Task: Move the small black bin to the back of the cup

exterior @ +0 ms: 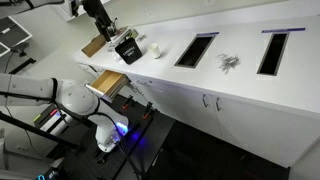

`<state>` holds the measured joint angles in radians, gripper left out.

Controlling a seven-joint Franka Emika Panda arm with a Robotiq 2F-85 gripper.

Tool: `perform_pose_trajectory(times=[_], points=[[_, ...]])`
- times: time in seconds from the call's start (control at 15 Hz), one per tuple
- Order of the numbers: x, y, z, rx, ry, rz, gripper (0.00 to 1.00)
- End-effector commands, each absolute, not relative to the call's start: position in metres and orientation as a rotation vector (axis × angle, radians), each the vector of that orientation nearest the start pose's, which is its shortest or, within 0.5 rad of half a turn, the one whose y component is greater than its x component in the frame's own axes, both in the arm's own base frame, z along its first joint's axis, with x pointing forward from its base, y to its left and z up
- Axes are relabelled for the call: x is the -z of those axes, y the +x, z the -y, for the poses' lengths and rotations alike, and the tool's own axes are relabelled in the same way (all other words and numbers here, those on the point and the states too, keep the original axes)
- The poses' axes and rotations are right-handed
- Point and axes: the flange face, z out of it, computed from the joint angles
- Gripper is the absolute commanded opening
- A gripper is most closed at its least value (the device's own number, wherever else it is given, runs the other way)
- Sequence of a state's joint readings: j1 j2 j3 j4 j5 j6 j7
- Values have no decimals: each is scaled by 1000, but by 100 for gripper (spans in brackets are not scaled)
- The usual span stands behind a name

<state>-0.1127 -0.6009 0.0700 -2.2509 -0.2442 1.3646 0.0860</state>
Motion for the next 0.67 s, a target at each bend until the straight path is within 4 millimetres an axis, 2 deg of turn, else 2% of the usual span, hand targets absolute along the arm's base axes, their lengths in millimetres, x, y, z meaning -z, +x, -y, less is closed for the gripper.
perform_pose_trajectory(times=[0.0, 0.33, 0.6], points=[[-569, 332, 38, -484, -3383, -275, 100], [-569, 332, 38, -484, -3383, -275, 100], [-567, 339, -9, -464, -3359, -191, 100]])
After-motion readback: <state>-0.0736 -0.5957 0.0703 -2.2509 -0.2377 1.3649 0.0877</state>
